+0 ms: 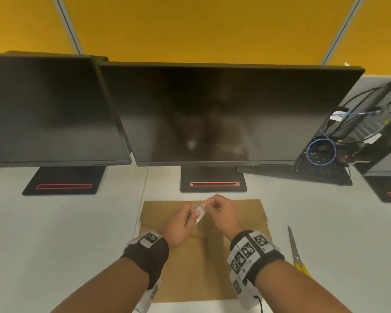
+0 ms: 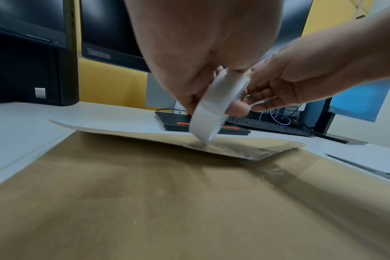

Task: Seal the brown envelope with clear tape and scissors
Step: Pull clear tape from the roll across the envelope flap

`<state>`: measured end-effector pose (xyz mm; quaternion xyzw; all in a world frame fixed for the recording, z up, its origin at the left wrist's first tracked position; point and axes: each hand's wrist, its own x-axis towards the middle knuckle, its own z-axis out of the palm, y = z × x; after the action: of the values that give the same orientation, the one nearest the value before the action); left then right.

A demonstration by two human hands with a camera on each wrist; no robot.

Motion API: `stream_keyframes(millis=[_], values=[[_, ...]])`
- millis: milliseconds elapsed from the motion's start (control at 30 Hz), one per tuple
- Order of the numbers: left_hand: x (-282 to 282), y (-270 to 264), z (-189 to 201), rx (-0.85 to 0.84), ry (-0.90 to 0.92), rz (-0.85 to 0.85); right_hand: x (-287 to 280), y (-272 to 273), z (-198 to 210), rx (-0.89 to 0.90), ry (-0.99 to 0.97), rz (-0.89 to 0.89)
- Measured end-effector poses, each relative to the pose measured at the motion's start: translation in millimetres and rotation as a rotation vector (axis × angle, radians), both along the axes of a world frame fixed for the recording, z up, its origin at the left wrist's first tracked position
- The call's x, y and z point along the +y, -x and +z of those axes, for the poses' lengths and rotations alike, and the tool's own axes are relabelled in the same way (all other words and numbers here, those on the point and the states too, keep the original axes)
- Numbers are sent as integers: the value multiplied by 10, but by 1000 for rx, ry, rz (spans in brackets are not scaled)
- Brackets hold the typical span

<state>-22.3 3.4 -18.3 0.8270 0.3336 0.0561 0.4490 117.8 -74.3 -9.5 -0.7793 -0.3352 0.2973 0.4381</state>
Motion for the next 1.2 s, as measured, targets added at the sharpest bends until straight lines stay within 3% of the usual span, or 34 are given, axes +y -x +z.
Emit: stream_keyframes(millis=[400,533,700,833,900,1000,1100,1200], values=[[-44,-443,145,201,-274,-25,-230,-261,67,-6,18,-38],[-19,-609,219,355,-355,-65,-304,-393,100,-48,39,-56],[49,-662,246,273,-241,-48,-407,-583,72,-16,59,-104],[69,-567,201,92,151,-24,-540,-830,-36,114,60,-127],[6,-548,188,37,184,-68,-618,-884,-60,128,85,-102],[-88,-630,164,29,28,-83,-675,-905,-128,72,115,-81],[-105,-726,168,292,-316,-150,-707,-931,-180,-38,169,-94],[-137,-773,183,494,-457,-174,-751,-950,-173,-65,185,-86]])
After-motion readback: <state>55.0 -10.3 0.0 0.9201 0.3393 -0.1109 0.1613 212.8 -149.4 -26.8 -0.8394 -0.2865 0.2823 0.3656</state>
